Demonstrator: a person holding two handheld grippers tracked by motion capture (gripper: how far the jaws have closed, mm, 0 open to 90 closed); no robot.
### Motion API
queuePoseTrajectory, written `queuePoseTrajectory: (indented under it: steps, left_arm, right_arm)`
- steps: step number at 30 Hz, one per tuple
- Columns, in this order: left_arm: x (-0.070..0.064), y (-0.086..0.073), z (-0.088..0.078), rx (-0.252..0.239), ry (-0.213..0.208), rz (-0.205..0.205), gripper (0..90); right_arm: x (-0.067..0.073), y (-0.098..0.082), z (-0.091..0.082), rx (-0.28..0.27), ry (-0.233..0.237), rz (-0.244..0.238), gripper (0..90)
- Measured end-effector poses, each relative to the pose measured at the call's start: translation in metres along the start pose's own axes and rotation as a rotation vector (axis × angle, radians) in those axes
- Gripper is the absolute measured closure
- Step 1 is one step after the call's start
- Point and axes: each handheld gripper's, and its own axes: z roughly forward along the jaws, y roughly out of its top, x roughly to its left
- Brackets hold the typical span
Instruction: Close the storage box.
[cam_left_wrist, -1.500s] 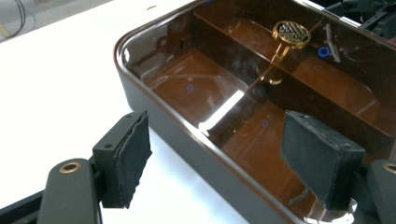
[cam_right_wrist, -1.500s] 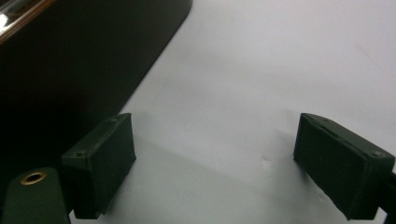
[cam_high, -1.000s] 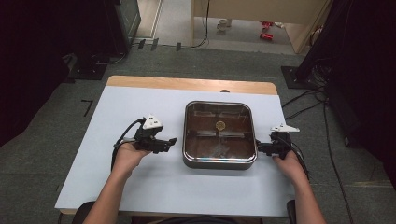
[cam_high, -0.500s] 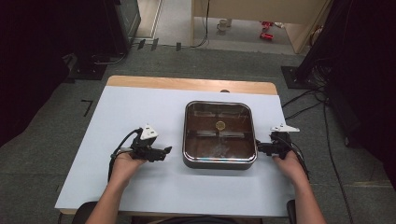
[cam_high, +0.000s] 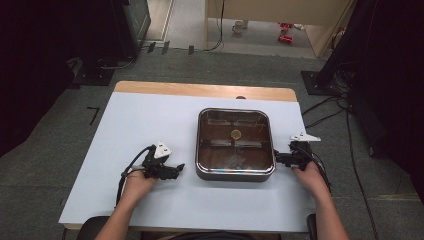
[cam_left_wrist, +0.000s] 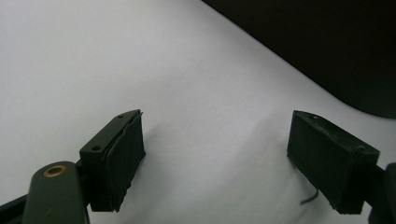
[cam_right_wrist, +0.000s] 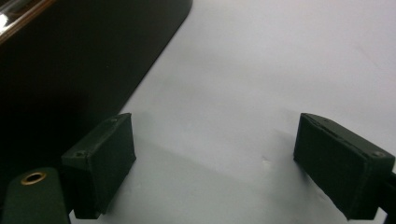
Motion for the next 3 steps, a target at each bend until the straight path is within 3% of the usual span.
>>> queuePoseTrajectory:
  steps: [3]
  left_arm:
    - [-0.0002,0.0000,0.0001,-0.001,0.002,0.002,18.6]
  right_arm:
    - [0.0000,-0.0001,0.0000,0.000,0.000,0.000,12.1]
